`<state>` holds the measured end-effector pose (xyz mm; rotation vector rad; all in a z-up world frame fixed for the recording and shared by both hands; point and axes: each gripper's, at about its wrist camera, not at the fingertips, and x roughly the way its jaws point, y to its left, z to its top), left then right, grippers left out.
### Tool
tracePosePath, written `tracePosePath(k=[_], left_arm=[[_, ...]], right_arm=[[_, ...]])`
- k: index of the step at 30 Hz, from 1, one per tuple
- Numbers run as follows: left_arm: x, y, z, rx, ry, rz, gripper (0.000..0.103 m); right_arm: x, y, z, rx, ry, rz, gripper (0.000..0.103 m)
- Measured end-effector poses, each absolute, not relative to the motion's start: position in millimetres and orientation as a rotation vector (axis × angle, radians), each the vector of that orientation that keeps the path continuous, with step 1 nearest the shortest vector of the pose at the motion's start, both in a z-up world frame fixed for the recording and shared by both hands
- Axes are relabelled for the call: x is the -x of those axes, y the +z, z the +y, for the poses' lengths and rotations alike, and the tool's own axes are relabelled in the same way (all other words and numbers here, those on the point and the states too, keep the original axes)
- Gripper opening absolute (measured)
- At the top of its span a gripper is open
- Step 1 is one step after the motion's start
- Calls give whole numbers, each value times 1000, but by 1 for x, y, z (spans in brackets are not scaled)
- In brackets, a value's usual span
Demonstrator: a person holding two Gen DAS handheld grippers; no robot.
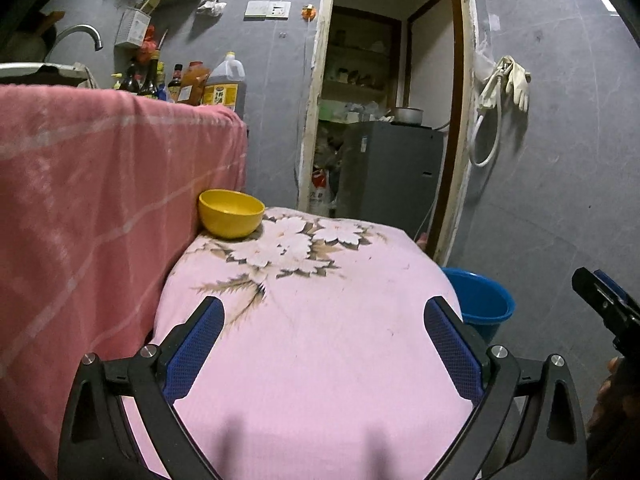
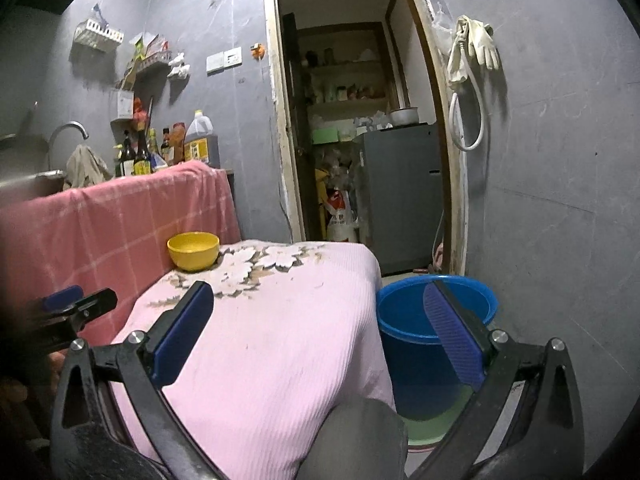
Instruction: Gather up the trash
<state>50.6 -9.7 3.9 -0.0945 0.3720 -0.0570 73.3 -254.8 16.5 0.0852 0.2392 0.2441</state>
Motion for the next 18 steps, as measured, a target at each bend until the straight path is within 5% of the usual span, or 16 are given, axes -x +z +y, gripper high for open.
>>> tracePosePath(k=[18], left_arm=[[-47,1,-6,103,-49,361,98]], right_arm=[[-76,6,-258,-101,242,289,103]])
